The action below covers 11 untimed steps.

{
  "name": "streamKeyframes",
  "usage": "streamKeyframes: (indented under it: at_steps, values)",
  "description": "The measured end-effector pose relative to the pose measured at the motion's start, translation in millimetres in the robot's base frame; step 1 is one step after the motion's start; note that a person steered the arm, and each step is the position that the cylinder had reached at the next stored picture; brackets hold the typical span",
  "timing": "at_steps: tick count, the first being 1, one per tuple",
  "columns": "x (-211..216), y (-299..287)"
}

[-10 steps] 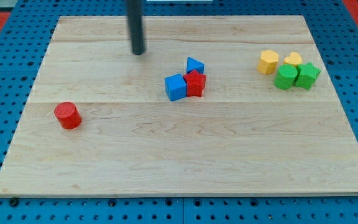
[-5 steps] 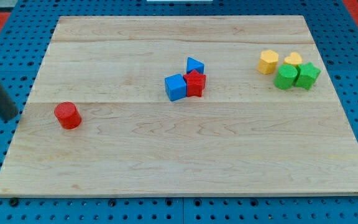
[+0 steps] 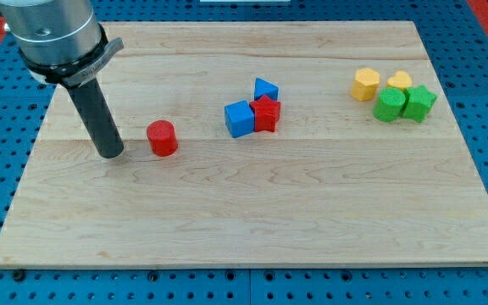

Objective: Move the red circle above the cube

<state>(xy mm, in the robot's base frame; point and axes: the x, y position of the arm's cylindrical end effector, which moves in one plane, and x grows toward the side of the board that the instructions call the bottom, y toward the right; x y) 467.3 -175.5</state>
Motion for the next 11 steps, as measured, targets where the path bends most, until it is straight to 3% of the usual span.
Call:
streamKeyframes:
  at_steps: [2, 3, 5, 7, 8, 9, 10, 11]
  values:
    - [-16.9, 78.2]
    - [-37.2, 88.1]
    - [-11.1, 88.1]
    - [-69.3, 105.0]
    - [-82.9, 104.5]
    - [-82.4, 67.3]
    - [-112.6, 49.7]
    - [-123.7, 72.8]
